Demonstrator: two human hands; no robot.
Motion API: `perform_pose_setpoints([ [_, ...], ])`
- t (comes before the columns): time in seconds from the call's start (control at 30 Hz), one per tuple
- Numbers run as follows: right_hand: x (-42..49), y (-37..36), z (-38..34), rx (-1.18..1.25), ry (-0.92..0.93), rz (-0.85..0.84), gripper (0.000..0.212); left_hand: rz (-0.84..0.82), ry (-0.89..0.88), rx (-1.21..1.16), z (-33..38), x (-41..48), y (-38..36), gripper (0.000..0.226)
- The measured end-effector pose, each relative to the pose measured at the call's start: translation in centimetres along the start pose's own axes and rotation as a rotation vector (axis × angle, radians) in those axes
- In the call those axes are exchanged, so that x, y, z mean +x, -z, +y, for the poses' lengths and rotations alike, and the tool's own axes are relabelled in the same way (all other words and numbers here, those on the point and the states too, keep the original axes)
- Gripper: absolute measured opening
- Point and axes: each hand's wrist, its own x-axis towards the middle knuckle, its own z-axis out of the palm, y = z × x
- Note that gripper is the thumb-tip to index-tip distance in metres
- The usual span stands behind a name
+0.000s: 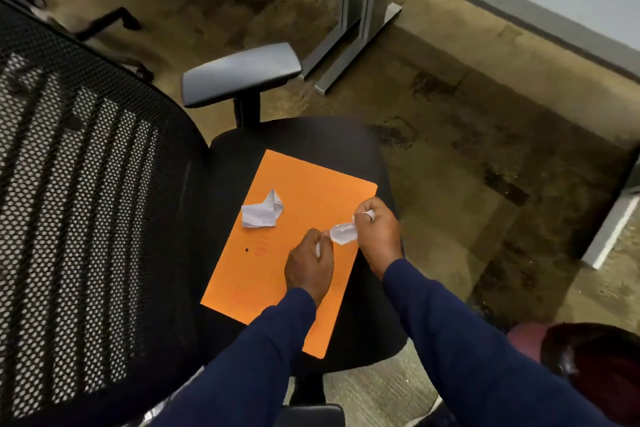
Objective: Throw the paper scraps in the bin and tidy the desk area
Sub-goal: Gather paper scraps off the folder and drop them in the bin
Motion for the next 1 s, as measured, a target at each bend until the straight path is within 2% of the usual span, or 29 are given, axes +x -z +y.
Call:
perform_pose_setpoints([
  [0.2,-0.2,8.4,3.8,0.066,-0.058,0.083,0.027,-0.142,-0.058,-0.065,5.6,-2.8,-6.8,0.026],
  [0.33,-0.7,14.4,7.0,0.134,-0.076,0.161,0.021,-0.202,-0.092,-0.168,9.8,-5.4,-12.4,0.034],
  [0.47,-1.2,21.9,11.0,0.18,-0.102,0.279,0.019,-0.305,-0.143,-0.204,13.4,-8.8,-19.6,0.032],
  [0.77,-4.4,39.6,23.9,0.197,-0.307,0.576,0.026,-0.531,-0.24,-0.058,18.8,-18.0,-35.7,0.034],
  [0.9,-6.3,45.8,30.8,0.175,-0.434,0.732,0.021,-0.656,-0.274,-0.042,20.5,-22.7,-42.9,0.039],
  [1.0,-7.4,48.4,35.7,0.211,-0.5,0.785,0.018,-0.716,-0.294,0.011,20.8,-25.8,-48.0,0.035],
])
